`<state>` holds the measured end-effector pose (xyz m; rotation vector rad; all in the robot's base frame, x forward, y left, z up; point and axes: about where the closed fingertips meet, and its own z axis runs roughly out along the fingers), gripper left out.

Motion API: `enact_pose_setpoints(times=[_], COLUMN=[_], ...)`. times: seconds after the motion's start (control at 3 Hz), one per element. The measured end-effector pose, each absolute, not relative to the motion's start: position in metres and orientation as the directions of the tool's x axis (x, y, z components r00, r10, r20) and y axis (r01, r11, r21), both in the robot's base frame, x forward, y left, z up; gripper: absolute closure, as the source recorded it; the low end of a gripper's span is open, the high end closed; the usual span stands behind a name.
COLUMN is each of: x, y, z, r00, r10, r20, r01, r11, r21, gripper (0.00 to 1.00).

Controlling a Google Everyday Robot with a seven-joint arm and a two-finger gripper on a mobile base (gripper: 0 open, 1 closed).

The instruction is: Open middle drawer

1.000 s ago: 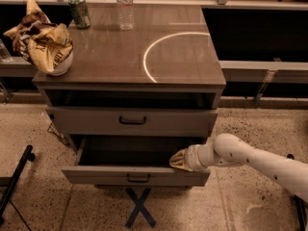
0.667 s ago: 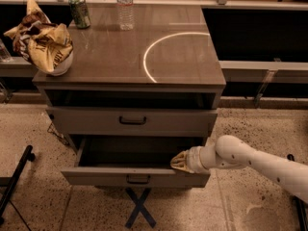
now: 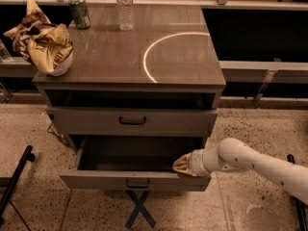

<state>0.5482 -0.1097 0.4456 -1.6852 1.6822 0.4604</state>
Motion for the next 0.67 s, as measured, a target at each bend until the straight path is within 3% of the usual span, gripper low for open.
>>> enact_pose_setpoints(times=[0.67], x=[0.523], y=[-0.13], z=[0.442], r00=[0.045], r10=[-0.723], r20=[-0.689], r01=[-0.971], r11=[0.13], r21=[-0.199], gripper=[1.0])
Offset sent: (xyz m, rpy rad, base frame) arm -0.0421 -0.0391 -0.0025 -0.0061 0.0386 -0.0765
